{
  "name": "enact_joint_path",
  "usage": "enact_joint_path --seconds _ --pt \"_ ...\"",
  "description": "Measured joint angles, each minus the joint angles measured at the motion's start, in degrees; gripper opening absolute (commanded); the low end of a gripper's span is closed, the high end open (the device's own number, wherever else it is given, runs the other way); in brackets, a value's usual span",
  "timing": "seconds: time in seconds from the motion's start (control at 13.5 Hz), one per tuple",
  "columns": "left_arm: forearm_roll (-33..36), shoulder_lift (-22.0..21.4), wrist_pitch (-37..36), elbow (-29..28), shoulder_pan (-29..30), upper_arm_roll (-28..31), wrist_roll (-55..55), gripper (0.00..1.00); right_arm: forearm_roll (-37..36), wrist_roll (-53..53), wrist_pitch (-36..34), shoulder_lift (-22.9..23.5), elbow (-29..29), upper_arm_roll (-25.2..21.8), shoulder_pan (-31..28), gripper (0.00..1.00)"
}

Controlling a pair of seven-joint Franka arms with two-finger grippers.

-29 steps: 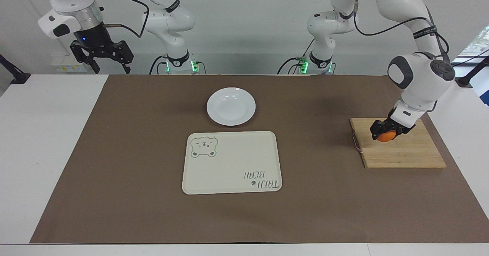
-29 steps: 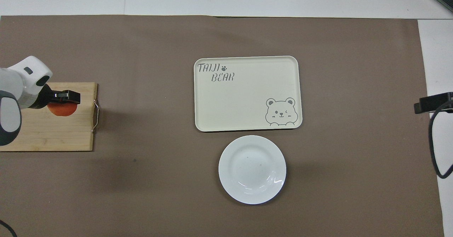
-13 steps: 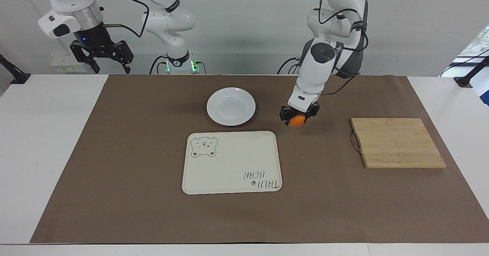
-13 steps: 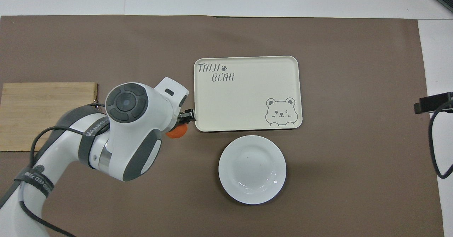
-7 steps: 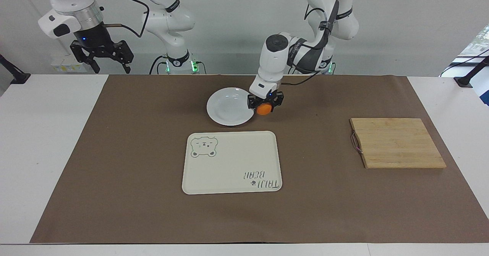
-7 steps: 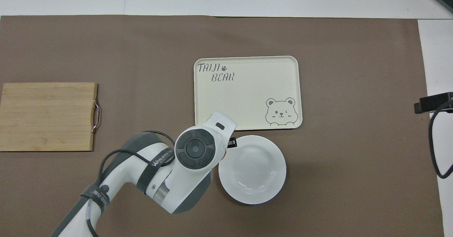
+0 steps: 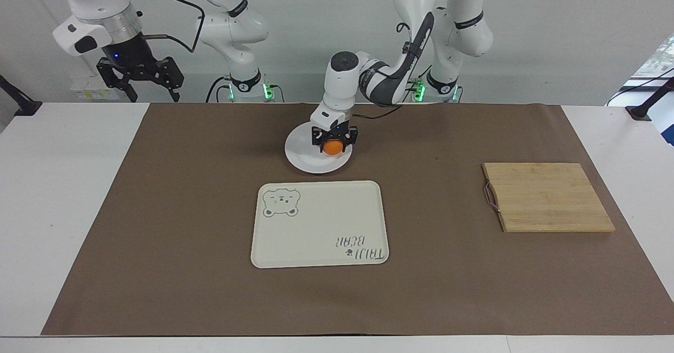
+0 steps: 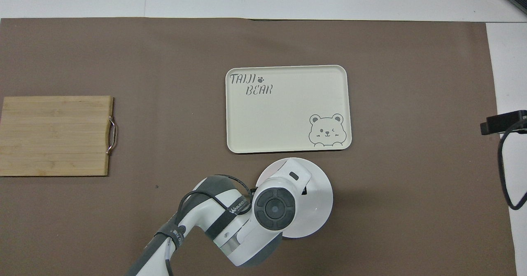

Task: Place orange and plate with both arms
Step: 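Carry the orange with the left gripper onto the white plate, then withdraw the left gripper while the right gripper reaches toward the plate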

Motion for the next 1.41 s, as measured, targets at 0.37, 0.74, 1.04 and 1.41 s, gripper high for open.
enact_joint_path --seconds 0.37,0.74,1.04,1.41 --pt "0.73 0.98 0.38 1.61 -2.86 0.74 -3.28 1.0 7.63 -0.03 0.07 -0.52 -3.81 -0.37 -0.12 1.0" --pt "1.56 -4.02 -10.24 7.06 5.98 2.3 0.54 1.0 18.34 -0.03 2.3 -0.85 -9.12 -0.71 -2.64 1.0" --pt "1.62 -4.38 -12.51 8.9 15.87 2.5 12.89 1.0 26.78 -0.04 6.67 -0.91 -16.24 -0.66 -2.87 1.0" --pt "1.63 -4.46 -14.02 10.27 28.51 2.58 29.18 1.0 36.58 -10.65 15.49 -0.73 -29.35 -0.06 -1.79 1.0"
